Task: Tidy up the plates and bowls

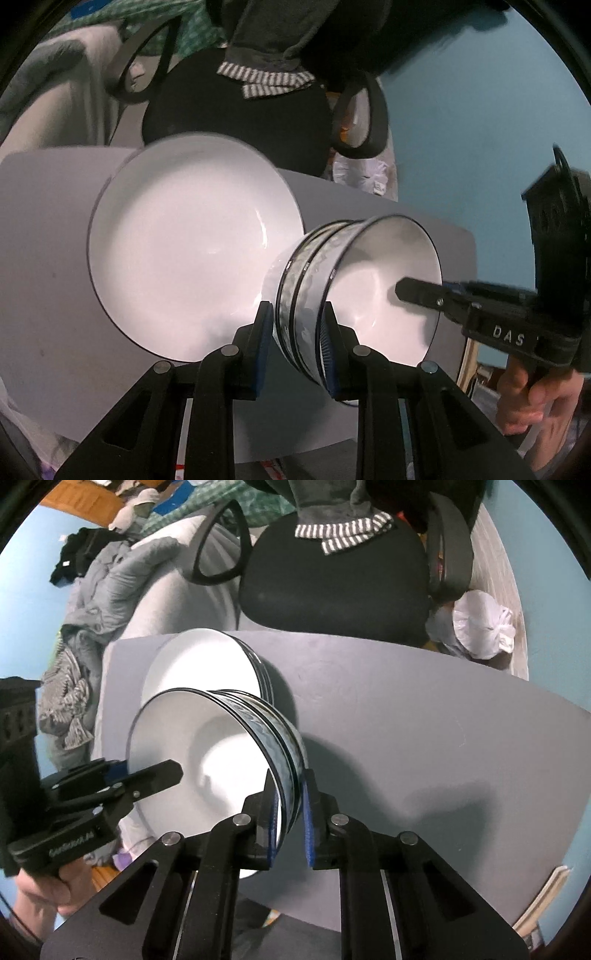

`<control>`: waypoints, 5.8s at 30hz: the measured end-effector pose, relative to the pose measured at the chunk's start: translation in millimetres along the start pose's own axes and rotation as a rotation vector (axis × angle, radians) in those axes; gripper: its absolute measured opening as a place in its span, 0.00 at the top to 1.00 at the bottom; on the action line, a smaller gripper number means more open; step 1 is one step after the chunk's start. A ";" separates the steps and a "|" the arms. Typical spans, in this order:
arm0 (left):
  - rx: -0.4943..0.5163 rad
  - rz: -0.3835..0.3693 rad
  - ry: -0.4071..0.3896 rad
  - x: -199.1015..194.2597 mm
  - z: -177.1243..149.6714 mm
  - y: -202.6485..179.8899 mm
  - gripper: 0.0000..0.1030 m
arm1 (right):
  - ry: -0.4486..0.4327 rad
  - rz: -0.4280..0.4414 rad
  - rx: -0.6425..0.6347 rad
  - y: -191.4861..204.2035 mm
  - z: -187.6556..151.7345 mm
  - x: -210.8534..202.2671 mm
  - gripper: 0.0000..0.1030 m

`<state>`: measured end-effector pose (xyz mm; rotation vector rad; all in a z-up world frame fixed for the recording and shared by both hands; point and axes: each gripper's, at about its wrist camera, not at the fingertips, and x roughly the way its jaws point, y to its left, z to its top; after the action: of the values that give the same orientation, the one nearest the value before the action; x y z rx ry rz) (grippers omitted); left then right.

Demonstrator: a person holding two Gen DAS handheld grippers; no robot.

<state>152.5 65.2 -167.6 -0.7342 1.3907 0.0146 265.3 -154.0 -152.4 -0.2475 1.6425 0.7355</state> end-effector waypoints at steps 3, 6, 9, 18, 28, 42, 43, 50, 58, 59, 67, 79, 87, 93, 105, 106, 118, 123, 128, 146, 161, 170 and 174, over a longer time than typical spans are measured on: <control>-0.024 -0.008 -0.021 2.0 -0.2 3.1 0.76 | 0.010 0.026 0.032 -5.5 -2.0 7.3 0.89; -0.031 0.007 -0.029 6.7 0.7 6.8 0.76 | 0.003 0.029 0.042 -2.6 -3.6 6.7 0.89; -0.033 0.018 -0.024 11.9 2.2 9.7 0.76 | -0.005 0.028 0.043 1.8 -1.4 5.9 0.89; -0.047 0.038 -0.042 15.2 3.2 16.4 0.65 | -0.015 -0.004 0.022 14.6 7.1 4.7 0.88; -0.054 0.067 -0.029 16.8 8.4 23.3 0.73 | -0.028 -0.032 -0.041 34.7 19.6 3.8 0.85; -0.099 0.092 -0.015 20.9 13.0 42.6 0.75 | -0.008 -0.062 -0.116 64.9 39.8 19.6 0.83; -0.096 0.089 -0.018 20.9 12.7 42.8 0.75 | -0.008 -0.062 -0.117 65.0 39.7 19.6 0.83; -0.088 0.083 -0.011 22.0 15.5 45.0 0.75 | -0.010 -0.048 -0.131 64.5 36.2 17.9 0.69; -0.065 0.080 0.000 22.3 15.7 43.1 0.75 | 0.027 -0.012 -0.042 45.8 17.0 22.1 0.47; -0.070 0.076 0.005 22.5 16.4 43.9 0.75 | 0.037 0.009 -0.020 43.3 16.0 23.4 0.47; -0.118 0.015 0.048 25.5 25.6 56.1 0.75 | 0.094 0.073 0.027 43.3 15.2 35.1 0.54; -0.143 -0.027 0.061 25.0 29.6 64.5 0.75 | 0.070 0.025 0.023 55.8 25.0 32.3 0.55; -0.150 -0.053 0.078 23.3 32.0 71.5 0.74 | 0.064 0.017 0.021 61.7 31.9 33.3 0.55; -0.131 -0.070 0.094 24.4 32.9 70.0 0.72 | 0.050 0.021 0.031 59.7 32.1 31.0 0.57; -0.133 -0.155 0.150 28.7 35.9 72.1 0.64 | 0.070 -0.006 0.026 62.9 35.5 29.6 0.62; -0.130 -0.160 0.155 29.8 36.3 71.4 0.63 | 0.073 -0.008 0.029 61.8 33.3 29.9 0.62; -0.148 -0.261 0.257 53.0 42.3 68.1 0.38 | 0.076 0.018 0.099 51.0 24.1 34.3 0.61; -0.173 -0.282 0.239 53.0 38.2 71.2 0.37 | 0.070 -0.001 0.068 59.7 26.4 33.6 0.61; -0.225 -0.324 0.224 53.2 34.7 79.7 0.38 | 0.058 -0.024 0.031 69.4 34.8 32.7 0.61; -0.270 -0.357 0.205 55.7 14.5 88.6 0.39 | 0.044 -0.075 -0.068 87.1 50.1 33.1 0.63; -0.242 -0.305 0.205 55.1 30.1 75.2 0.46 | 0.014 0.002 -0.011 63.8 45.7 19.2 0.63; -0.239 -0.274 0.205 53.5 28.7 71.5 0.45 | 0.040 0.047 0.020 56.6 33.3 23.3 0.63; -0.216 -0.222 0.171 42.2 26.0 68.2 0.45 | 0.028 0.043 0.015 58.1 31.2 20.5 0.63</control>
<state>155.7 113.8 -236.4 -1.0883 1.4767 -0.0742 254.3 -85.8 -154.3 -0.2132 1.6835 0.7555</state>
